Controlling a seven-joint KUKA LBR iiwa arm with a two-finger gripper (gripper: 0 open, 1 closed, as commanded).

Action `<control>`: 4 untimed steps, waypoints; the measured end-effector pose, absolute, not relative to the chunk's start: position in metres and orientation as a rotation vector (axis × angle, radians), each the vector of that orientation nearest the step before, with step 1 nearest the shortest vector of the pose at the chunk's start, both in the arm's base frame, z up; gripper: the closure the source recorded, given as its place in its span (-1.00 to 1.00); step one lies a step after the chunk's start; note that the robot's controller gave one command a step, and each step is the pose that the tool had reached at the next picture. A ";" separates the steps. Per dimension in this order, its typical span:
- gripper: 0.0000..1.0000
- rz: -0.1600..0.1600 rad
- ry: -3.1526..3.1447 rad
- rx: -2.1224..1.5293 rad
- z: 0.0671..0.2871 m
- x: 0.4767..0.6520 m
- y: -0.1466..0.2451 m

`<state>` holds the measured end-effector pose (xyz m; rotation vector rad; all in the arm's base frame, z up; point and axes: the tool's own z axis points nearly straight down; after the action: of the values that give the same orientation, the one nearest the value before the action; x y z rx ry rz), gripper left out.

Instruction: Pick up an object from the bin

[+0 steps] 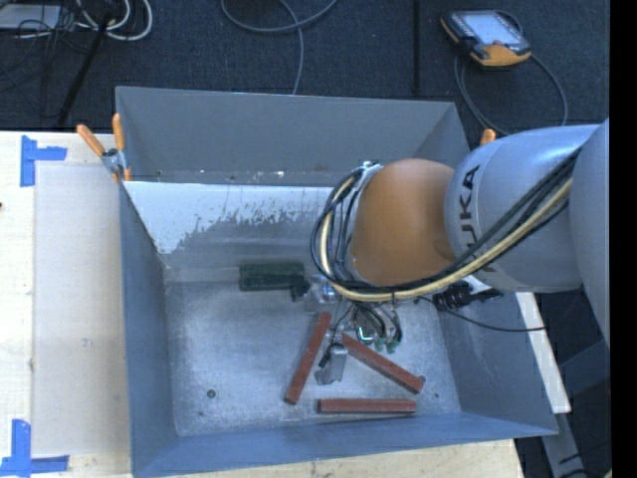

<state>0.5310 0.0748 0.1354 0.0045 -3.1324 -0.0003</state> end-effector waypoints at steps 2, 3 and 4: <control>-1.00 0.001 -3.114 0.403 0.134 0.530 0.083; -1.00 -0.002 -3.030 0.834 0.135 0.535 0.090; -1.00 -0.001 -2.885 1.245 0.130 0.535 0.094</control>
Offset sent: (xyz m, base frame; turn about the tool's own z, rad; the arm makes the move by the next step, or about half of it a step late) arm -0.0028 0.0139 -0.0056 -0.4575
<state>0.5346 0.0944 0.1301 1.2446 -2.8854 -0.0013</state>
